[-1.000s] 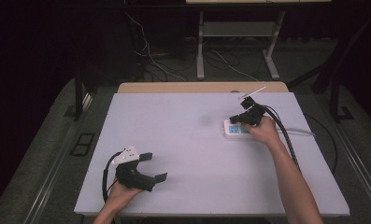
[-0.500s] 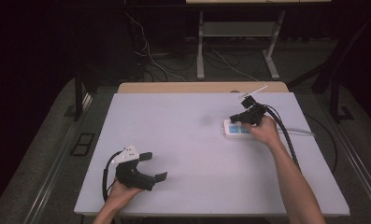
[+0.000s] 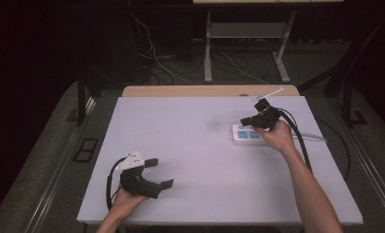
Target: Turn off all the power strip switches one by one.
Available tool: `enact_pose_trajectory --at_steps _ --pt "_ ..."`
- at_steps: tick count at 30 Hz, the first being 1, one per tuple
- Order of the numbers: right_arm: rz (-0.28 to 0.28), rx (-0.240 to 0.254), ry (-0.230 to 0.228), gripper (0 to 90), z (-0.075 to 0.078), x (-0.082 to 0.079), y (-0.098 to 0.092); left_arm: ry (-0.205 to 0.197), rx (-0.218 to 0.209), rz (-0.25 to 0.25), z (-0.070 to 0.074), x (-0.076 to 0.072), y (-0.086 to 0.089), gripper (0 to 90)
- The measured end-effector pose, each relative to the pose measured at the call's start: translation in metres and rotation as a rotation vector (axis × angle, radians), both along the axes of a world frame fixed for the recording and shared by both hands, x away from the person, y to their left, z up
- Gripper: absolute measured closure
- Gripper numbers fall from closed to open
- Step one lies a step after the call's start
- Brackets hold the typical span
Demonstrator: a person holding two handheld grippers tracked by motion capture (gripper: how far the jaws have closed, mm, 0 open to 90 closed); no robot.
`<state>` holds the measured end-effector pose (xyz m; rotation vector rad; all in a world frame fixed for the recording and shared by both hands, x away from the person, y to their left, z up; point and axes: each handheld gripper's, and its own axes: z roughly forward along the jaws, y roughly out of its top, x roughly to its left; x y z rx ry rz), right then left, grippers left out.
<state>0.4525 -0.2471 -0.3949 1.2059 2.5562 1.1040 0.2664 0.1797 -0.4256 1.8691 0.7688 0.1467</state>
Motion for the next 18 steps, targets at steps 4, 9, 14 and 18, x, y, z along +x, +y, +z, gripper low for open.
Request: enact_pose_trajectory --at_steps 4,9,14,18 --pt "-0.016 -0.003 -0.006 89.6 0.002 -0.006 -0.006 0.0 0.001 -0.002 0.0 0.0 -0.001 0.0" --pt "-0.05 0.024 -0.009 80.5 0.008 -0.017 -0.016 0.001 -0.001 -0.001 0.0 0.0 -0.001 0.0" --pt "-0.092 0.063 -0.027 57.7 0.015 -0.029 -0.027 0.0 -0.006 -0.001 0.0 -0.001 -0.001 0.0" --pt "-0.102 0.115 -0.034 39.9 0.019 -0.044 -0.033 0.005 -0.008 -0.001 0.0 0.0 -0.001 0.0"
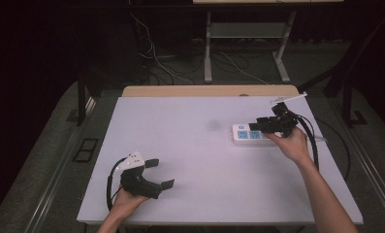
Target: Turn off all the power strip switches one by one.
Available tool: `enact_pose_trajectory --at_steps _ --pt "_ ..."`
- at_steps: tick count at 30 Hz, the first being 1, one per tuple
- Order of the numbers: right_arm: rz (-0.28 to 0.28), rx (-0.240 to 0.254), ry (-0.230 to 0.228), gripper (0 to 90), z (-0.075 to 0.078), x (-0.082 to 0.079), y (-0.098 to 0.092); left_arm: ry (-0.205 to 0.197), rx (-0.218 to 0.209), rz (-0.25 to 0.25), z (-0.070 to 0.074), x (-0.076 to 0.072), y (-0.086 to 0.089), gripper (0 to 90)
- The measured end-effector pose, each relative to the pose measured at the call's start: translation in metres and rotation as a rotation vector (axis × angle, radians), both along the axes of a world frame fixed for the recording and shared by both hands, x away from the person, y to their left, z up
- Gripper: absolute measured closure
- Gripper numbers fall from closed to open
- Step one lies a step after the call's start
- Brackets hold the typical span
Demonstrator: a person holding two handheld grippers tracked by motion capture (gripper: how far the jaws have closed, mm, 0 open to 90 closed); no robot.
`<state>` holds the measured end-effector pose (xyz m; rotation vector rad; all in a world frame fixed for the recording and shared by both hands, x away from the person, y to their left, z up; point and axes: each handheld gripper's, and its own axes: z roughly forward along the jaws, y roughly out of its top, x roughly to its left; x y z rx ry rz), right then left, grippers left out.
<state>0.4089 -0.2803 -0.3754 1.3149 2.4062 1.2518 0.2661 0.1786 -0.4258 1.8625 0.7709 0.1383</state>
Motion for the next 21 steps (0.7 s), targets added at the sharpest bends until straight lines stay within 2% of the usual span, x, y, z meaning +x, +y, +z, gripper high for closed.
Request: enact_pose_trajectory --at_steps 4,7,8,9,10,15,21 --pt "-0.045 0.01 -0.005 17.7 0.005 -0.014 -0.003 -0.002 -0.005 -0.003 0.0 0.0 -0.001 0.0" --pt "-0.068 0.022 -0.029 10.7 0.01 -0.028 -0.006 -0.002 -0.007 -0.004 0.0 -0.001 -0.001 0.0" --pt "-0.071 0.031 -0.029 9.3 0.011 -0.032 -0.007 -0.002 -0.008 -0.003 0.0 -0.001 -0.001 0.0" --pt "-0.067 0.04 -0.023 2.5 0.012 -0.035 -0.008 0.0 -0.009 -0.003 0.0 -0.001 -0.002 0.0" --pt "-0.061 0.045 -0.016 0.3 0.013 -0.038 -0.008 0.0 -0.009 -0.003 0.0 -0.001 -0.002 0.0" --pt "-0.04 0.087 -0.039 0.3 0.014 -0.058 -0.01 -0.001 -0.01 -0.003 0.0 -0.002 -0.001 0.0" --pt "-0.024 0.091 -0.057 0.3 0.009 -0.079 -0.012 0.0 -0.014 -0.002 0.001 -0.003 0.0 0.0"
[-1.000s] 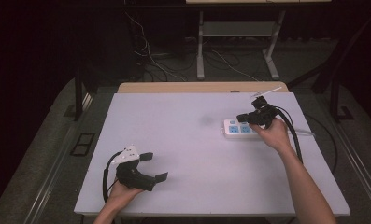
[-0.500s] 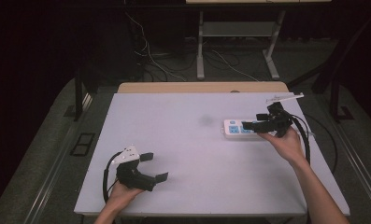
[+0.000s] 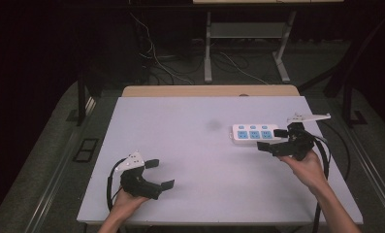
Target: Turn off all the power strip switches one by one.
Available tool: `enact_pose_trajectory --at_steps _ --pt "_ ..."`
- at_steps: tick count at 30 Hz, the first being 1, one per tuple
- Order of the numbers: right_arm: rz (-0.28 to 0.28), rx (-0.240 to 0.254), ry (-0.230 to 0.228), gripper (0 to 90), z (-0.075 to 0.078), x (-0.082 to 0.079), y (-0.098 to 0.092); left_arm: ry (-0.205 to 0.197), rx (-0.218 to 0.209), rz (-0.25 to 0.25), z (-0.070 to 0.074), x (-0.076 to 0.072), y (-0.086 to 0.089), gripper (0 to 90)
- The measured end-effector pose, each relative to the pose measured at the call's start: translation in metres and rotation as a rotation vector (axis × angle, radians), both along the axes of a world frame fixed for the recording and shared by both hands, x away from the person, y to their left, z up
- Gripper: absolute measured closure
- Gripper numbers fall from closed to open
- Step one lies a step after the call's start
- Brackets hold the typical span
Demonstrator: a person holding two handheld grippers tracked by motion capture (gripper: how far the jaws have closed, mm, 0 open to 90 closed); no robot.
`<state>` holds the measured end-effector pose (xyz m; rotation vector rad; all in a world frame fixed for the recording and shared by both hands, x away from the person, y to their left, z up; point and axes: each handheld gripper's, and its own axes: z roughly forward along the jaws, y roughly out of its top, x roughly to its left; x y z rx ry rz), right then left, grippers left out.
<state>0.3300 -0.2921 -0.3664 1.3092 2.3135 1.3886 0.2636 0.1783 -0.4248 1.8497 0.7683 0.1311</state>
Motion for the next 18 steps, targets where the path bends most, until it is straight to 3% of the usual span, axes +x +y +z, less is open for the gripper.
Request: enact_pose_trajectory --at_steps 8,12,18 --pt "-0.008 0.031 -0.016 0.3 -0.017 -0.03 -0.006 0.004 0.003 -0.001 0.0 0.0 0.001 0.0" --pt "-0.015 0.032 -0.051 0.3 -0.027 -0.045 -0.007 0.007 0.007 -0.004 0.0 0.0 0.0 0.0" --pt "-0.01 0.048 -0.041 0.3 -0.043 -0.062 -0.01 0.019 0.003 -0.011 -0.001 0.001 0.0 0.0"
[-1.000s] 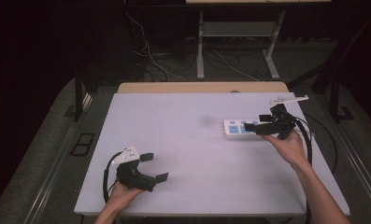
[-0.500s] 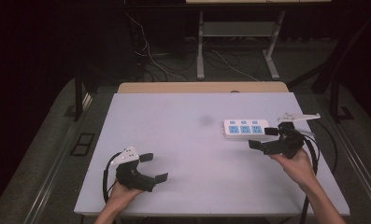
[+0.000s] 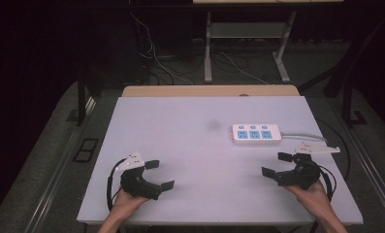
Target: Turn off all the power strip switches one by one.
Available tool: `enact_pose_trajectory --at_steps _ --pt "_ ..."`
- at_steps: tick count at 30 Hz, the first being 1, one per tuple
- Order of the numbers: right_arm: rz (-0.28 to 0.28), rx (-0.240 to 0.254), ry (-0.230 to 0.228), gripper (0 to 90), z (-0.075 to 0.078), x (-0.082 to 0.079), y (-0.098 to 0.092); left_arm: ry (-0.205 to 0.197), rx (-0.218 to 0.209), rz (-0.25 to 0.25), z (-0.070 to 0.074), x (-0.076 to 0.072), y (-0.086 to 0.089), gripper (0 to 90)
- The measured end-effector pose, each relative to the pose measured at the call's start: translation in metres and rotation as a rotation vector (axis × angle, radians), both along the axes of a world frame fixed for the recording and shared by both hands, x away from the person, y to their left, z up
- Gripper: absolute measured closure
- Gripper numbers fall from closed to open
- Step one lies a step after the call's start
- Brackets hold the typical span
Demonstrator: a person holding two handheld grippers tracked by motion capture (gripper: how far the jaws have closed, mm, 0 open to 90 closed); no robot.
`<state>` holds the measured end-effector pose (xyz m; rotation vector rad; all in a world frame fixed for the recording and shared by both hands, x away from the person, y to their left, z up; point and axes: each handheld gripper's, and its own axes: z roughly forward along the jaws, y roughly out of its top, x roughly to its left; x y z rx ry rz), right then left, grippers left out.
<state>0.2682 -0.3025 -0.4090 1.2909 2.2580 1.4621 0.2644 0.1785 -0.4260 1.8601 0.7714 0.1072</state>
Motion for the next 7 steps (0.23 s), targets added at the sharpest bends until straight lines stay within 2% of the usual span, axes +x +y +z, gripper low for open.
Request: enact_pose_trajectory --at_steps 7 --pt "0.0 -0.003 -0.006 0.3 -0.01 -0.018 -0.002 0.003 0.007 0.0 -0.001 0.001 -0.001 0.0"
